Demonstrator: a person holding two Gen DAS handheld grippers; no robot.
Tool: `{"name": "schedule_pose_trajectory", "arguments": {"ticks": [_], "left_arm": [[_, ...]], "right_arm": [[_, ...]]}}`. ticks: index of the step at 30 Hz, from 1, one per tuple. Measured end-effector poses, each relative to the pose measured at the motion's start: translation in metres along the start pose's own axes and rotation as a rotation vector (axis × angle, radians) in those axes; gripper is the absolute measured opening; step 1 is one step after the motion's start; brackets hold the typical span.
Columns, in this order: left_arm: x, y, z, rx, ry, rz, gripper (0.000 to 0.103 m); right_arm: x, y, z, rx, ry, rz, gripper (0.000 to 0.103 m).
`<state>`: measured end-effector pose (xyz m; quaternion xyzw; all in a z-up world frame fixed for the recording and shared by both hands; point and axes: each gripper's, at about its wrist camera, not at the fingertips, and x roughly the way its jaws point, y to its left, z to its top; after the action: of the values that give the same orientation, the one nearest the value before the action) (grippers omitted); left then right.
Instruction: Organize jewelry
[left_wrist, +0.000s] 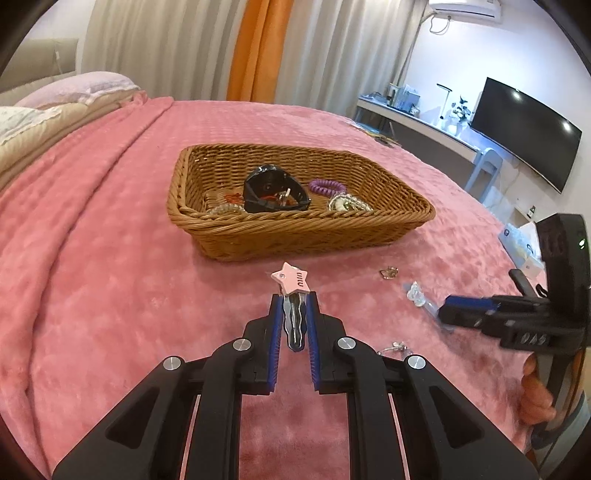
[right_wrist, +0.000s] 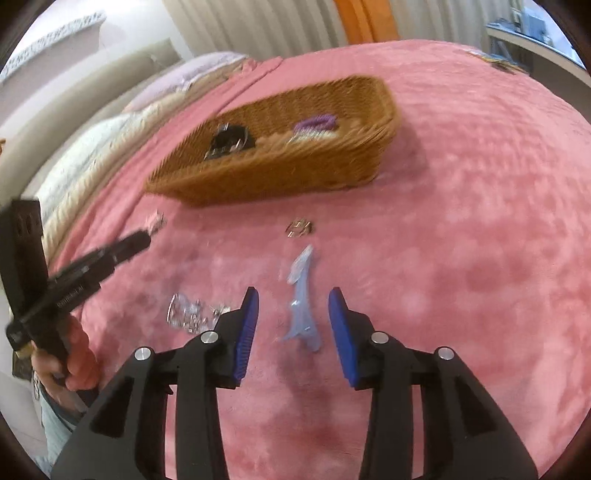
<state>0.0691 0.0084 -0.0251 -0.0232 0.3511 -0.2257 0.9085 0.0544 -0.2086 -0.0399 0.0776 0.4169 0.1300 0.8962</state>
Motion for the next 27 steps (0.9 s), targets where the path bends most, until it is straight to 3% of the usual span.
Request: {"name": "schedule_pose_trajectory", "arguments": {"ticks": [3, 4, 5, 6, 11, 14, 15, 22, 25, 27], "left_arm": [[0.001, 0.0, -0.001, 0.006, 0.002, 0.001, 0.011], [0.001, 0.0, -0.001, 0.006, 0.004, 0.001, 0.011], [0.001, 0.0, -0.002, 0.006, 0.003, 0.001, 0.011], [0.001, -0.001, -0.001, 0.006, 0.002, 0.002, 0.011], [-0.013, -0.004, 0.003, 0.006, -0.038, -0.02, 0.011], [-0.032, -0.006, 0.013, -0.001, -0.083, -0.049, 0.011], [-0.036, -0.007, 0.017, 0.0, -0.093, -0.05, 0.011], [-0.051, -0.012, 0.026, 0.003, -0.132, -0.059, 0.011], [-0.041, -0.009, 0.02, -0.005, -0.109, -0.061, 0.011], [-0.034, -0.005, 0.016, -0.015, -0.089, -0.067, 0.011]], "right_arm": [[0.008, 0.014, -0.002, -0.079, 0.008, -0.082, 0.034], [0.009, 0.019, -0.002, -0.102, 0.008, -0.099, 0.029], [0.009, 0.025, -0.003, -0.129, 0.01, -0.114, 0.017], [0.009, 0.029, -0.004, -0.145, 0.005, -0.123, 0.017], [-0.017, 0.044, -0.004, -0.191, -0.066, -0.108, 0.016], [-0.046, 0.052, 0.01, -0.218, -0.138, -0.109, 0.012], [-0.053, 0.054, 0.015, -0.225, -0.153, -0.107, 0.003], [-0.067, 0.038, 0.036, -0.185, -0.159, -0.018, 0.002], [-0.059, 0.027, 0.028, -0.15, -0.109, -0.001, 0.002], [-0.051, 0.025, 0.018, -0.109, -0.047, 0.079, 0.004]]}}
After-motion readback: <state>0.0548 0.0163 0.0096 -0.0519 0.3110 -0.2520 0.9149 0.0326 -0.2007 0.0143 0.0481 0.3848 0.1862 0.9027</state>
